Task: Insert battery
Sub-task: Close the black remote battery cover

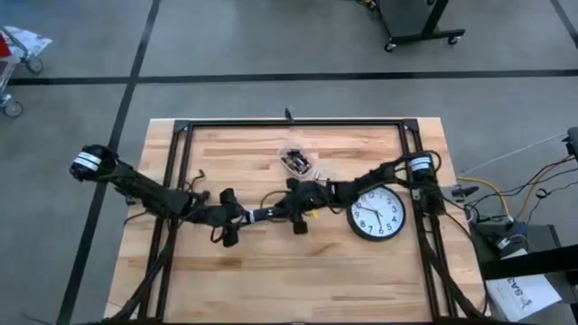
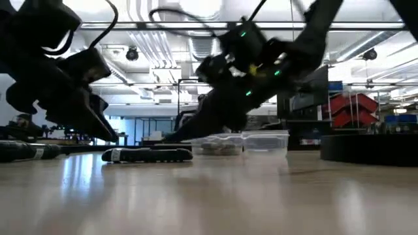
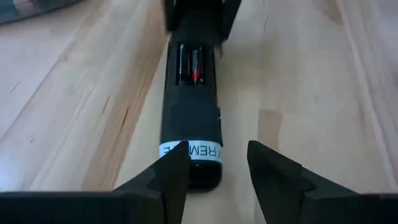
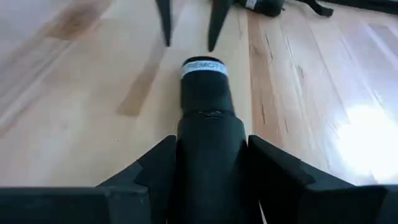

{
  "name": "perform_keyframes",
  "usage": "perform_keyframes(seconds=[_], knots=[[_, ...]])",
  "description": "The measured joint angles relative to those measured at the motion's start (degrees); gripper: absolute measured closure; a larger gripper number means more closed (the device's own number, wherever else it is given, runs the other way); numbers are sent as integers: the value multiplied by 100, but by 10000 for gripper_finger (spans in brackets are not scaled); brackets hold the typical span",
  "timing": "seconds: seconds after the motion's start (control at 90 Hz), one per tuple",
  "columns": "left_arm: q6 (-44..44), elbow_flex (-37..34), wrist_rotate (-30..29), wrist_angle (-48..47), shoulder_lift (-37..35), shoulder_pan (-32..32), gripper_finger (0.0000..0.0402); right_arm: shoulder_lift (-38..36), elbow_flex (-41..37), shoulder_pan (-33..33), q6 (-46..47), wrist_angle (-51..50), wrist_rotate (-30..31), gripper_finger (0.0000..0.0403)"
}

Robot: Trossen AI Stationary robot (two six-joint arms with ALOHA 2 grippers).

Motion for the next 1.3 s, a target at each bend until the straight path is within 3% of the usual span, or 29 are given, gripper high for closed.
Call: perform_keyframes(seconds=[0.322, 0.844, 1.3], knots=[[54, -70, 4, 111, 36, 0, 258, 464, 957, -226, -566, -1395, -564, 231], [601, -76, -160, 629, 345, 9, 258, 766, 1209, -264, -575, -1247, -791, 227], [682, -76, -461, 794, 541, 7, 254, 821, 1617, -219, -676, -1690, -712, 184]])
